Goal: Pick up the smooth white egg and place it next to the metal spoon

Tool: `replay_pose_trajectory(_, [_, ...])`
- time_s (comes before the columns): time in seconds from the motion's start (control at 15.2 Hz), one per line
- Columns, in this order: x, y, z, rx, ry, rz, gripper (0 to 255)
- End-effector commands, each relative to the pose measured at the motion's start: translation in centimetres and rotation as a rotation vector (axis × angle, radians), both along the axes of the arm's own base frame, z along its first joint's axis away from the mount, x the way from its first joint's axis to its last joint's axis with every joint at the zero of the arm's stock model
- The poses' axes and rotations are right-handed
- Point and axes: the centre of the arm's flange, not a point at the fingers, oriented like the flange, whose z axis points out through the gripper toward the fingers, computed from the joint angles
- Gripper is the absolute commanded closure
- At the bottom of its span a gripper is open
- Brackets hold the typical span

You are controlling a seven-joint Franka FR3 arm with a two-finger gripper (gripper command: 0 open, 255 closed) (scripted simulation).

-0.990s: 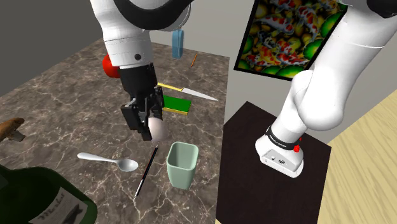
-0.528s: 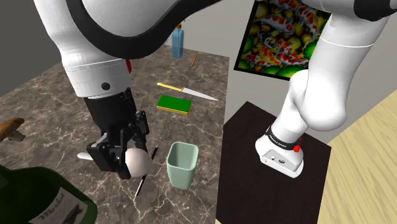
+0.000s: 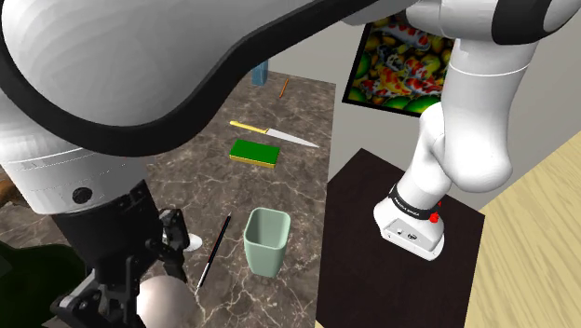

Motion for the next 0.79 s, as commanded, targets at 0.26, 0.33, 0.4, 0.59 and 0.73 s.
replay_pose_trajectory(0.26, [-0.2, 0.3, -3.1, 0.000, 0.000, -0.001, 255])
replay_pose_trajectory(0.33, [-0.2, 0.3, -3.7, 0.000, 0.000, -0.001, 255])
replay_pose_trajectory(0.4, [-0.2, 0.3, -4.2, 0.000, 0.000, -0.001, 255])
replay_pose_trajectory(0.59, [-0.2, 0.3, -5.8, 0.000, 0.000, -0.001, 255])
replay_pose_trajectory(0.73, [-0.2, 0.3, -6.8, 0.000, 0.000, -0.001, 255])
